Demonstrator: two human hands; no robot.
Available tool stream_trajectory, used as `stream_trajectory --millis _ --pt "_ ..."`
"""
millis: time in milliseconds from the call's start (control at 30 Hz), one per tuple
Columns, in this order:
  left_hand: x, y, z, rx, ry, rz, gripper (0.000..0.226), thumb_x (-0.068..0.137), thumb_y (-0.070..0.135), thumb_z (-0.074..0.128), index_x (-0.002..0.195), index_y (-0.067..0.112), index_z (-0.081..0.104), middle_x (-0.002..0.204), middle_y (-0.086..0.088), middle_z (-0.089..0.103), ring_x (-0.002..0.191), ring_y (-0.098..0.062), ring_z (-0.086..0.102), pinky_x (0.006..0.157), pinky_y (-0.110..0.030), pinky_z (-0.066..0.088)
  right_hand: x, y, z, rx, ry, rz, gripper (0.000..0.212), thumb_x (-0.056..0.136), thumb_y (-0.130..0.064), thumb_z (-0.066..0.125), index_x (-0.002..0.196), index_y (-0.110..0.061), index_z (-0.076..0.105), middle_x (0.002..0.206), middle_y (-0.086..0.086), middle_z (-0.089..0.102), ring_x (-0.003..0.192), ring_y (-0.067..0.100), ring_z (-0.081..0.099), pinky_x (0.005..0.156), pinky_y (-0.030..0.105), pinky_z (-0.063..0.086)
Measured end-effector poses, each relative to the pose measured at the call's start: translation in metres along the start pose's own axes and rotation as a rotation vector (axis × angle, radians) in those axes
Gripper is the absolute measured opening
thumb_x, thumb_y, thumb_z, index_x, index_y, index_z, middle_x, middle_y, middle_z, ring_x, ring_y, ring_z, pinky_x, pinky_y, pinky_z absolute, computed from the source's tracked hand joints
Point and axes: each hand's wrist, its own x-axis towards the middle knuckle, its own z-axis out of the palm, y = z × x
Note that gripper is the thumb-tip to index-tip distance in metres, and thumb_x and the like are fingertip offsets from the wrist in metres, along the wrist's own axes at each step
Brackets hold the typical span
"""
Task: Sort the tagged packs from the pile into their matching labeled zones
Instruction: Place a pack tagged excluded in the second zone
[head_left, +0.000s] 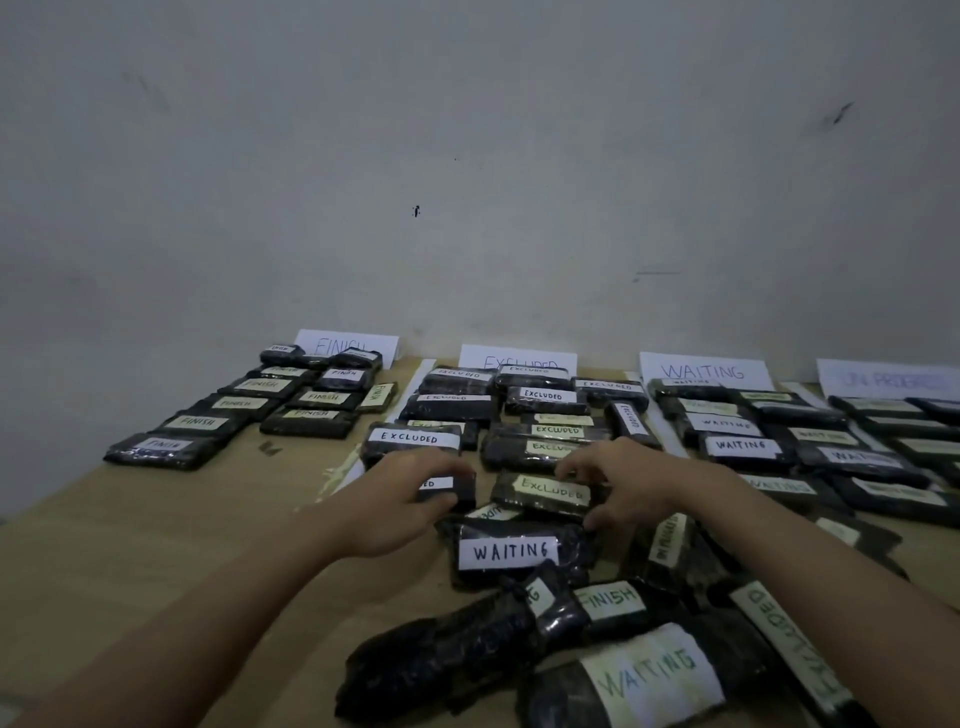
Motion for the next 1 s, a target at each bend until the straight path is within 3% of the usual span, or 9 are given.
stream_trajectory --millis 133,367,467,567,633,867,1000 --pt "0.007 -0.004 0.003 -0.044 0.025 0.016 0.031 0.093 0.015 0.051 0.123 0.019 0.055 0.116 0.013 0.055 0.105 0.003 0.047 0.081 0.004 0.031 -0.006 0.0 0.001 -0.006 -0.023 -0.022 0.057 0.077 -0.025 0.075 0.127 -0.03 0.049 0.128 -0.004 0.048 0.114 0.015 0.048 0.096 0.032 0.044" --pt "0.021 -0.008 0.013 -0.091 -0.001 0.003 0.031 0.094 0.016 0.049 0.124 0.018 0.054 0.119 0.007 0.058 0.109 -0.004 0.051 0.082 -0.003 0.036 -0.016 -0.001 -0.013 0.005 -0.168 -0.027 0.049 0.073 -0.028 0.077 0.116 -0.035 0.057 0.114 -0.01 0.056 0.105 0.012 0.054 0.089 0.032 0.049" --pt "0.026 -0.01 0.016 -0.087 0.011 -0.007 0.029 0.093 0.017 0.05 0.122 0.017 0.055 0.116 0.006 0.059 0.105 -0.004 0.052 0.081 -0.005 0.037 -0.009 0.006 -0.017 0.036 -0.043 -0.005 0.046 0.075 -0.026 0.075 0.116 -0.033 0.056 0.116 -0.007 0.055 0.108 0.013 0.053 0.091 0.03 0.048" --pt "0.028 -0.012 0.017 -0.06 0.007 0.006 0.025 0.09 0.017 0.056 0.114 0.016 0.06 0.108 0.004 0.064 0.1 -0.006 0.057 0.086 -0.019 0.045 0.002 0.016 -0.008 0.063 0.138 0.014 0.046 0.077 -0.026 0.073 0.12 -0.03 0.054 0.126 -0.003 0.052 0.115 0.014 0.051 0.097 0.03 0.045" --pt "0.029 -0.013 0.017 -0.048 0.004 0.024 0.023 0.088 0.019 0.059 0.111 0.016 0.063 0.104 0.004 0.066 0.096 -0.005 0.058 0.084 -0.018 0.046 0.008 0.02 0.0 0.042 0.217 0.006 0.045 0.079 -0.026 0.071 0.121 -0.029 0.053 0.127 -0.004 0.048 0.116 0.012 0.047 0.099 0.029 0.042" --pt "0.029 -0.022 0.015 -0.056 0.011 0.04 0.02 0.088 0.014 0.058 0.107 0.018 0.065 0.101 0.01 0.064 0.085 0.011 0.052 0.074 -0.001 0.037 0.014 0.01 0.011 -0.06 0.286 -0.094 0.039 0.085 -0.023 0.064 0.122 -0.03 0.055 0.13 -0.008 0.041 0.126 0.01 0.033 0.104 0.031 0.034" --pt "0.028 -0.022 0.014 -0.071 0.024 0.028 0.021 0.089 0.013 0.057 0.107 0.018 0.066 0.102 0.01 0.064 0.089 0.006 0.053 0.078 -0.004 0.04 0.021 -0.023 0.016 -0.06 0.226 -0.293 0.035 0.088 -0.021 0.06 0.122 -0.028 0.058 0.126 -0.012 0.051 0.118 0.007 0.036 0.102 0.027 0.033"
